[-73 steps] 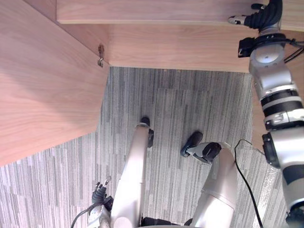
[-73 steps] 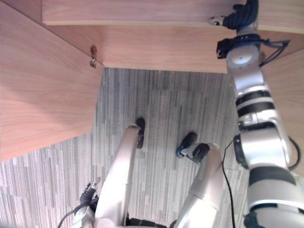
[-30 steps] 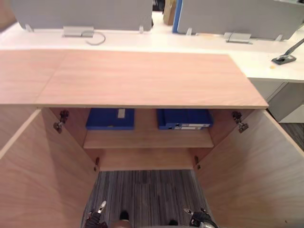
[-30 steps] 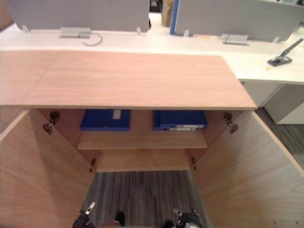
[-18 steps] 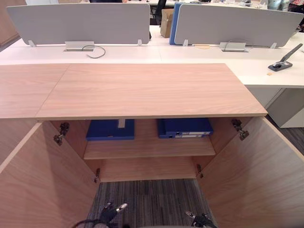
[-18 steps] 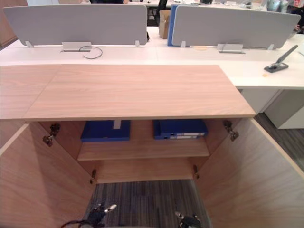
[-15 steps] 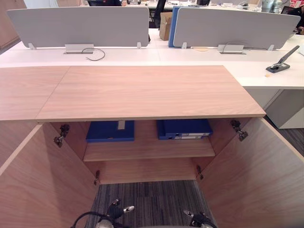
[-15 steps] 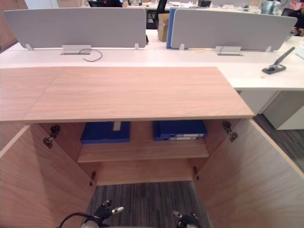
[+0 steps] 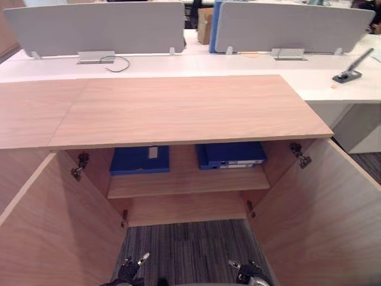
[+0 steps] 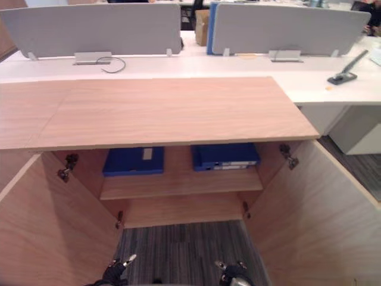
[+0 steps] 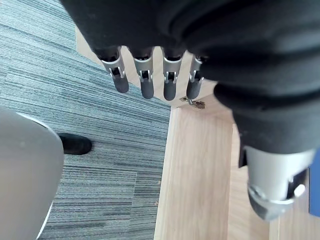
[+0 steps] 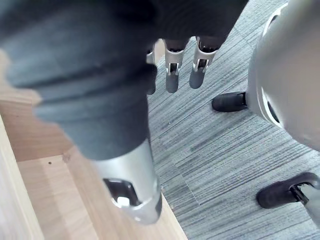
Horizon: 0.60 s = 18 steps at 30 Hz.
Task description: Walk over to the cabinet, pick up the folder, carry it to the office cabinet, place the folder inside the office cabinet, then close the office cabinet door
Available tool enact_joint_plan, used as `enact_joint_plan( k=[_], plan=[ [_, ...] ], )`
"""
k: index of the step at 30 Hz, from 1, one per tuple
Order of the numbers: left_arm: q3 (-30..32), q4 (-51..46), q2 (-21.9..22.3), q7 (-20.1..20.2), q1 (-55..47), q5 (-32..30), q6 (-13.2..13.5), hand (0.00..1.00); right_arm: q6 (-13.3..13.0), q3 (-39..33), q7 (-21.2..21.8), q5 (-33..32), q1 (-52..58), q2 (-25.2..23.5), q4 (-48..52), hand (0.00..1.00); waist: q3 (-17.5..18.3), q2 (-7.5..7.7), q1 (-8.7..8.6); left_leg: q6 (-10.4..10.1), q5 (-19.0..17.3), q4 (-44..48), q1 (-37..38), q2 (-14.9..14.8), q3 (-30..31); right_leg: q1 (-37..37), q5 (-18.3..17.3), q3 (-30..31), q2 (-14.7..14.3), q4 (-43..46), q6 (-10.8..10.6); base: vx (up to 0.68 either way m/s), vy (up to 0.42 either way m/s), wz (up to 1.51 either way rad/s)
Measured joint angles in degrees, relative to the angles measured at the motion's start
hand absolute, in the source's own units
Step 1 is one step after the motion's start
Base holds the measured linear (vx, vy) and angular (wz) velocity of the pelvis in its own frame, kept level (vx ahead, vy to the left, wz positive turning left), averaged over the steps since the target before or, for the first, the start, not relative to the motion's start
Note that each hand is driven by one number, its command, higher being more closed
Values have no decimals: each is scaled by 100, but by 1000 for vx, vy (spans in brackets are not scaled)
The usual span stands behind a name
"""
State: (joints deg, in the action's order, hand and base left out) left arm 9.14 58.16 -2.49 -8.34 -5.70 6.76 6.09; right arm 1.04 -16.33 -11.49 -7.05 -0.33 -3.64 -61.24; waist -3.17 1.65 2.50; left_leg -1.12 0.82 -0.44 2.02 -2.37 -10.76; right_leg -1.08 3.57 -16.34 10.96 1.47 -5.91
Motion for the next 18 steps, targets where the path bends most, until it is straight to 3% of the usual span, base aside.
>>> enact_joint_plan(
  k=[3, 4, 5, 7, 8, 9, 13, 16, 18],
  plan=[
    [-75, -22, -23, -20, 108, -85, 14, 0, 2, 67, -68, -108, -30, 1, 122, 0, -150, 2, -8, 51, -304, 430, -108, -99, -619, -252, 162, 487, -73, -40, 81, -72, 36, -124],
    [-224, -38, -50, -17, 121, -391, 14, 0, 2, 22, -123, -130, -43, -2, 184, 0, -156, -6, -7, 95, -434, 652, -198, -202, -951, -393, 111, 383, -48, -74, 286, -75, 8, -130],
    [-409, -76, -49, -8, 198, -628, 9, 0, 4, -71, -146, -127, -38, 9, 230, 0, -210, -100, -15, 113, -488, 780, -207, -390, -1318, -438, -176, -384, 44, 165, 693, -44, -5, -133],
    [-611, -84, -56, 61, 286, -1187, -1, 0, -4, -117, -153, -82, -45, -5, 320, 0, -244, -141, -19, 58, -571, 954, -123, -709, -1793, -605, -299, -1167, 214, 854, 870, -3, -32, -142],
    [-639, -99, -73, 146, 341, -1401, -9, 0, -5, -295, -152, -68, -19, -47, 318, 0, -240, -79, -18, 1, -659, 1084, 31, -817, -2100, -573, -132, -1369, 316, 1181, 1047, 7, -64, -148],
    [-634, -121, -72, 187, 369, -1473, -12, 0, -7, -368, -149, -64, -1, -47, 316, 0, -210, -15, -16, -38, -732, 1176, 106, -835, -2249, -575, -144, -1317, 273, 1195, 916, -6, -92, -149],
    [-617, -327, 133, 269, 729, -1578, -10, 0, -7, -1317, -150, 154, 13, 184, 229, 0, -112, -112, -256, -142, -765, 954, 318, -883, -2773, -604, 180, -842, -248, 364, 586, -40, -61, -109],
    [-664, -650, 190, 196, 761, -1458, -4, 0, 14, -1918, -212, 148, 207, 323, -48, 0, -116, -112, -329, -224, -758, 903, 425, -879, -2804, -247, 663, -611, -577, -583, 602, -45, -74, -46],
    [-694, -719, 215, 147, 694, -1212, -7, 0, 39, -2151, -242, 128, 296, 344, -201, 0, -130, -149, -332, -231, -760, 956, 516, -889, -2652, -158, 695, -476, -628, -642, 598, -4, -23, -36]
  ],
)
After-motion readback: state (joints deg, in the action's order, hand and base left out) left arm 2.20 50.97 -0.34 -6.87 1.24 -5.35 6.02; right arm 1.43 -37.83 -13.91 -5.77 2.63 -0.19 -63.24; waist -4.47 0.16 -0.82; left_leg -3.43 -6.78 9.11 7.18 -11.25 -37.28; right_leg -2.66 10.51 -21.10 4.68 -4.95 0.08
